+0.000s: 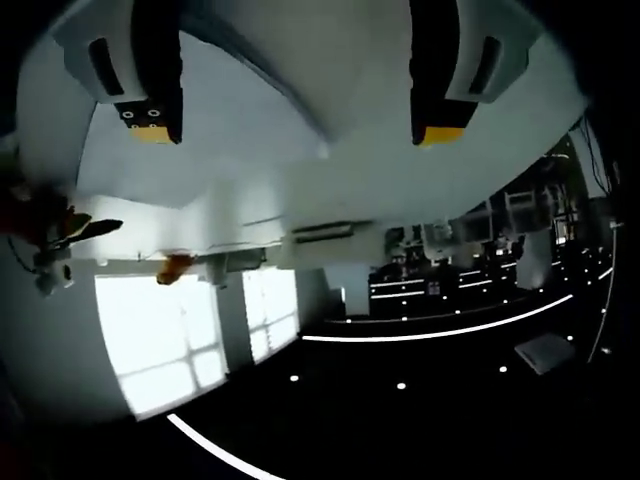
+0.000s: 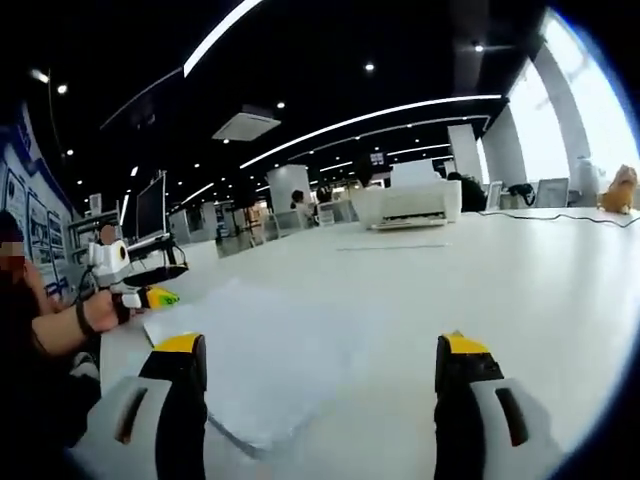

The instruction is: Organize the stack of printing papers by aligning and flattening the scattered papers on the table

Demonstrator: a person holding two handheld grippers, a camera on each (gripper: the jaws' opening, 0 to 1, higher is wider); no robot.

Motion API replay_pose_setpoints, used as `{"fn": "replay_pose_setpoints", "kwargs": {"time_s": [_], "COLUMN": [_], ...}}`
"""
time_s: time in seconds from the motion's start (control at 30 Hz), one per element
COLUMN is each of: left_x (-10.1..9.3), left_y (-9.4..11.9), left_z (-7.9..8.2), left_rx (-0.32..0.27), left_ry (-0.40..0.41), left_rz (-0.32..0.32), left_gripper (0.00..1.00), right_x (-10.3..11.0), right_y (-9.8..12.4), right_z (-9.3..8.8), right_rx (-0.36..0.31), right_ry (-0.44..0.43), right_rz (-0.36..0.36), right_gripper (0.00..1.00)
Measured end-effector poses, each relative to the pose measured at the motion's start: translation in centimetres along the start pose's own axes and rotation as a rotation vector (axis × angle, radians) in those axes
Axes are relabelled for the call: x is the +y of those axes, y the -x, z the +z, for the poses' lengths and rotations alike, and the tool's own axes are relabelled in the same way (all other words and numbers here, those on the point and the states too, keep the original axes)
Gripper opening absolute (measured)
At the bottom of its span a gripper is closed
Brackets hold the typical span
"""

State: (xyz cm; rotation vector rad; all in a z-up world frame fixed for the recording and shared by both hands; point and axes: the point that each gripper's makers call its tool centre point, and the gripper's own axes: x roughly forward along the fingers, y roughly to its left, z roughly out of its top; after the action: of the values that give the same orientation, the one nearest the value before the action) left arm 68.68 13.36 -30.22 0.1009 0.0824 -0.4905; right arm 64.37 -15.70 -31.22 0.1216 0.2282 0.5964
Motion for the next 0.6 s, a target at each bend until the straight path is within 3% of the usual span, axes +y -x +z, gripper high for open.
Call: {"fn": "replay_pose_setpoints", "kwargs": {"time_s": [0.2, 0.33, 0.6], "left_x": [-0.6, -0.9, -1.1], "left_y": [0.9, 1.6, 3.3], "left_z": [0.0, 0.5, 1.6], "left_rx": [0.008, 0.002, -0.013], "left_ry": [0.001, -0.011, -0.007], "left_rz": [-0.015, -0.024, -0.018], "left_gripper": [0.97, 0.97, 0.97], "right_x": [0.3, 0.4, 0.5], "right_y": [0.9, 1.5, 2.6], "right_z": [-0.3, -0.2, -0.1], "right_rx": [0.009, 0.001, -0.004], "right_ry": [0.013, 0.047, 0.033], "right_rz": [-0.009, -0.022, -0.022], "right_gripper": [0.9, 0.9, 0.9]}}
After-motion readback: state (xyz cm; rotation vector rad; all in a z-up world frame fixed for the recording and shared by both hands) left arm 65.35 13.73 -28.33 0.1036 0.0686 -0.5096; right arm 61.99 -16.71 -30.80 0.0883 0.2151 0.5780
